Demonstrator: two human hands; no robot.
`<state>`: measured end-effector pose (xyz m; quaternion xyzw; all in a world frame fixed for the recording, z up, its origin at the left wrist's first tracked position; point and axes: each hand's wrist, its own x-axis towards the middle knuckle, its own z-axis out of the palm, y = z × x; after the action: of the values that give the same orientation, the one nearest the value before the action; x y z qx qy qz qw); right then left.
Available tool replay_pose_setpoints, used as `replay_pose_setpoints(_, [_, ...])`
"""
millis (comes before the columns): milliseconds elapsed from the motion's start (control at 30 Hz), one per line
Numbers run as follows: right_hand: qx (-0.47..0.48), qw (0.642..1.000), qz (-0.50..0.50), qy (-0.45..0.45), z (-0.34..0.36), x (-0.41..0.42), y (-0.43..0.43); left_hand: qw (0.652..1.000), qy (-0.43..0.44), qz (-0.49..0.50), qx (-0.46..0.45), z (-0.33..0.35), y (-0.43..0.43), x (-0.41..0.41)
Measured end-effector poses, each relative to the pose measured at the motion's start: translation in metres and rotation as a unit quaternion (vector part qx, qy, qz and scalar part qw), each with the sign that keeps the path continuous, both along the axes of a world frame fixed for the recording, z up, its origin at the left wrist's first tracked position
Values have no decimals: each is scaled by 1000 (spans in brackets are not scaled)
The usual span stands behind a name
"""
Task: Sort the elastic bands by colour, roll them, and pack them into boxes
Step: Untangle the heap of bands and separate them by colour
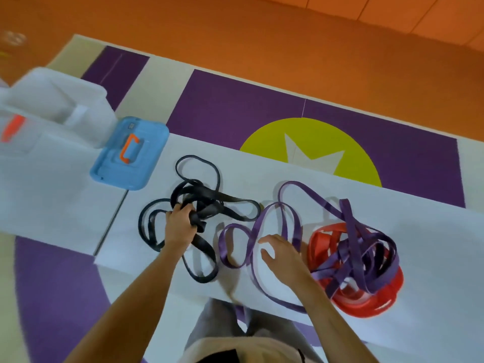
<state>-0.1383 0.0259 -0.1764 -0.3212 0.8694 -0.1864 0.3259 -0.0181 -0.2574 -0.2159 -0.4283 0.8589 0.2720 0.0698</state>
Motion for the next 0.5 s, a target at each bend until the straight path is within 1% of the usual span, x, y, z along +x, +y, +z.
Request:
replay_pose_setpoints(133, [-72,991,-63,-96,8,-9,-12,996,67,24,-45,33,7,12])
replay_pose_setpoints(233, [-103,985,-77,-116,16,-15,-28,992,100,48,-57,56,23,23])
replay_pose_setpoints(333, [-124,982,-61,-127,22,-18,-47,984,151,62,-65,72,45,36])
replay_pose_setpoints(500, [-117,987,17,-106,21,-8,-76,971,213,90,-57,96,75,48])
